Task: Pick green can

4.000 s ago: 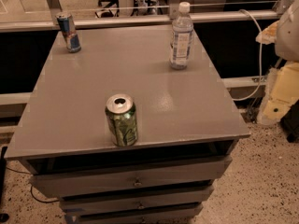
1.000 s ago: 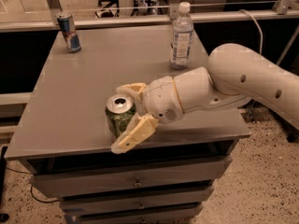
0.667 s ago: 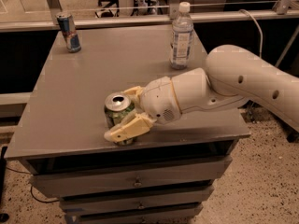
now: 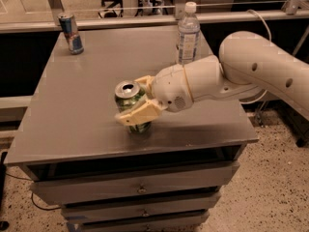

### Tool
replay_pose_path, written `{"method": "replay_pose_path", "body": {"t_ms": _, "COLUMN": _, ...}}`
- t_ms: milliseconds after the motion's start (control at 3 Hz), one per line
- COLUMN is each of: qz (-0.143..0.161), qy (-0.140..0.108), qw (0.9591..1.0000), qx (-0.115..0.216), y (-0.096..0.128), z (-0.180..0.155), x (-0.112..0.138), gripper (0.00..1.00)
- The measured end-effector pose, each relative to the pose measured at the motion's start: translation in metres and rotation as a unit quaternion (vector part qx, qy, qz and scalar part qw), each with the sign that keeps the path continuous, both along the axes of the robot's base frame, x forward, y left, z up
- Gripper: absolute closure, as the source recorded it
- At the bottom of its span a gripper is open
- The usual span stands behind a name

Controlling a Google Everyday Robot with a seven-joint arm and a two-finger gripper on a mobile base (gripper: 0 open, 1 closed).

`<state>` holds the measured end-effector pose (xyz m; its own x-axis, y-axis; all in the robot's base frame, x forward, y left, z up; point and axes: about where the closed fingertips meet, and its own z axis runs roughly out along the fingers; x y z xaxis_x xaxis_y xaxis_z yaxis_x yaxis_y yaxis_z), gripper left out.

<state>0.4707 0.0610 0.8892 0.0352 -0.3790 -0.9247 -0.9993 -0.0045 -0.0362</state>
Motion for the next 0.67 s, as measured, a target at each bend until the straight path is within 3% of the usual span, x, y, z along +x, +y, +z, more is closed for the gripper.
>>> {"method": "replay_pose_path", "body": {"t_ms": 333, "qz": -0.027, "qy": -0.017, "qw": 0.9995, "qx": 0.005, "y": -0.019, "z": 0.035, "x": 0.031, "gripper": 1.00}}
{"method": "replay_pose_path", "body": {"t_ms": 667, "qz": -0.033, "qy": -0.027, "qw": 0.9991, "qx": 0.009, "y": -0.022, "z": 0.046, "x": 0.037, "gripper": 1.00}}
